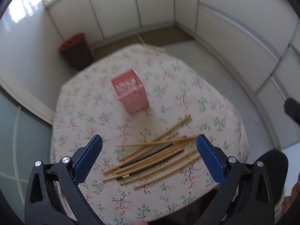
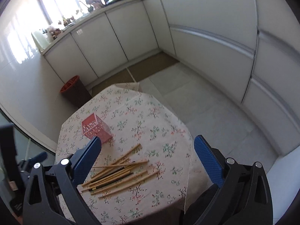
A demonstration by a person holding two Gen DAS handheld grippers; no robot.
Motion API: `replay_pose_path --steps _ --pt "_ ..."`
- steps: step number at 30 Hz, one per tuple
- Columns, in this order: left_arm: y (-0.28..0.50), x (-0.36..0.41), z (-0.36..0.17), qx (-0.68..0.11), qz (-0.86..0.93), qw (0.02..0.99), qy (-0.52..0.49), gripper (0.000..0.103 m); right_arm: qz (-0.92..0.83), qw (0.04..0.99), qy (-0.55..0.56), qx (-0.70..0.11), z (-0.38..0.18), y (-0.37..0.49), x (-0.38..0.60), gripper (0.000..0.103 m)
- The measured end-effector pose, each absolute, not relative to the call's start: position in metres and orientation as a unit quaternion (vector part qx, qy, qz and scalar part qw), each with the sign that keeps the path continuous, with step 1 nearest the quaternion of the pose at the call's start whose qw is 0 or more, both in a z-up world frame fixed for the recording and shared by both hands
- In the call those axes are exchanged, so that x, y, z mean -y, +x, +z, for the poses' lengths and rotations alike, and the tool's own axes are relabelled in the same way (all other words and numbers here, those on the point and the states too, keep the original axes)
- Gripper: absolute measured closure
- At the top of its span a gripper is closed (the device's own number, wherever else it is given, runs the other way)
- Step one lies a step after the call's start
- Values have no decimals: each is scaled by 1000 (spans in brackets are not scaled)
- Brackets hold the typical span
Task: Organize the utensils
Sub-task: 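Lower the left tool onto the chopstick pile and grasp a wooden chopstick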
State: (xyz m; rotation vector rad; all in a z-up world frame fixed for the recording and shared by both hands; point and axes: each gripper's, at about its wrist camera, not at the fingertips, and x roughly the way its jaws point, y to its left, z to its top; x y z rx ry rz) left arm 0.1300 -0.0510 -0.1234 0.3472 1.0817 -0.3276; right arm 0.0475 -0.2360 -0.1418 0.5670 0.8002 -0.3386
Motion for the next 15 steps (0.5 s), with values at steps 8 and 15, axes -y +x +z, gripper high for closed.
replay_pose_path --steps 8,15 --pt "198 93 -234 -620 -197 736 189 8 -186 837 286 -427 -197 74 265 7" --pt "216 146 -276 -631 -256 689 250 40 -183 807 309 -468 -234 93 281 7"
